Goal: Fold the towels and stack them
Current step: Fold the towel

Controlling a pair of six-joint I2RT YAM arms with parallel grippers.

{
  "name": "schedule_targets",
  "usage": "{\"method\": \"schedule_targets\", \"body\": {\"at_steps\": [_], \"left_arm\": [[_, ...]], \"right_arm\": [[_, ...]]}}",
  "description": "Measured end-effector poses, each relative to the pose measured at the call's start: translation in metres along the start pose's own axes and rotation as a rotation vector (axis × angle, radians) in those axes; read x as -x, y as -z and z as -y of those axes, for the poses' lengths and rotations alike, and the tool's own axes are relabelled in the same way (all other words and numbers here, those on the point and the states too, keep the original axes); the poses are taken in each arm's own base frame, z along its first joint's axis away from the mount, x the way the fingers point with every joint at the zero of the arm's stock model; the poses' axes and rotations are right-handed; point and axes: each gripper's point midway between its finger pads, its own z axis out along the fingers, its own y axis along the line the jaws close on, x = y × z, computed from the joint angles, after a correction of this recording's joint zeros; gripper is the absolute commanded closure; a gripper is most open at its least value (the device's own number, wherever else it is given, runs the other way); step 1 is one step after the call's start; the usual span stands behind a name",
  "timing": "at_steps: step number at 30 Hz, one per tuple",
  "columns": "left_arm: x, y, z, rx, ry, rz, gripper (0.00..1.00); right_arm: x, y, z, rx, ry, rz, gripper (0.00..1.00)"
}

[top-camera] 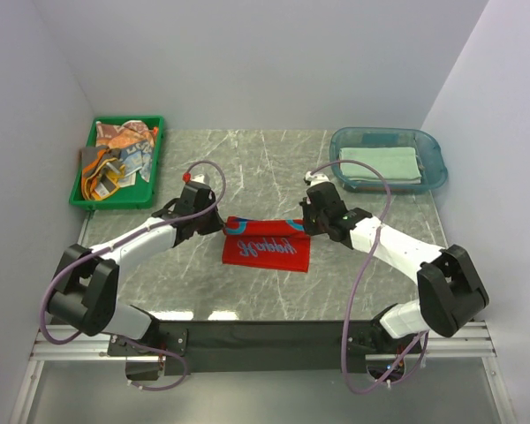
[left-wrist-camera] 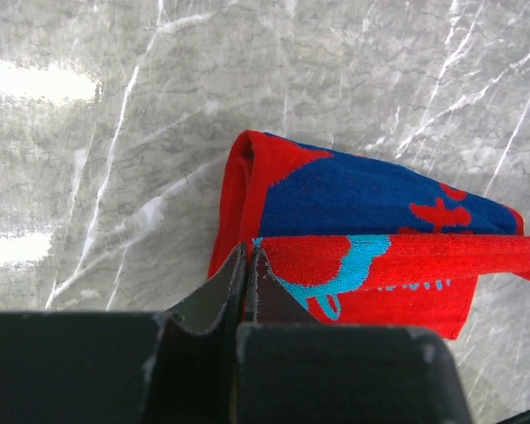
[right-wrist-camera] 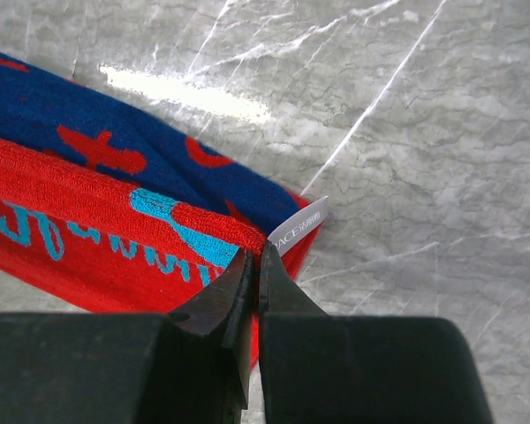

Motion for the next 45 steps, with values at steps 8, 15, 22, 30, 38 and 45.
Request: {"method": "schedule_targets", "body": {"at_steps": [8, 15, 22, 30, 38, 45], "left_arm": [[-0.004, 0.006, 0.003, -0.018, 0.004, -0.017, 0.99], [-0.024, 0.002, -0.012, 0.018, 0.015, -0.063, 0.99], [-0.047, -0.002, -0.040, 0.146, -0.019, -0.111, 0.99], [-0.065, -0.001, -0.048, 0.165, -0.040, -0.136, 0.97], [-0.063, 0.002, -0.046, 0.161, -0.049, -0.121, 0.95], [-0.063, 0.002, -0.044, 0.158, -0.052, -0.118, 0.94]], "right_arm": [[-0.008, 0.002, 0.001, -0.009, -0.017, -0.025, 0.93], [-0.045, 0.003, -0.001, 0.013, -0.072, -0.115, 0.72], [-0.095, 0.022, 0.016, -0.022, -0.106, -0.212, 0.45], [-0.050, 0.061, -0.011, 0.167, -0.194, 0.020, 0.33], [-0.031, 0.045, -0.027, 0.212, -0.219, 0.035, 0.32], [-0.006, 0.019, -0.037, 0.191, -0.204, 0.018, 0.32]]}}
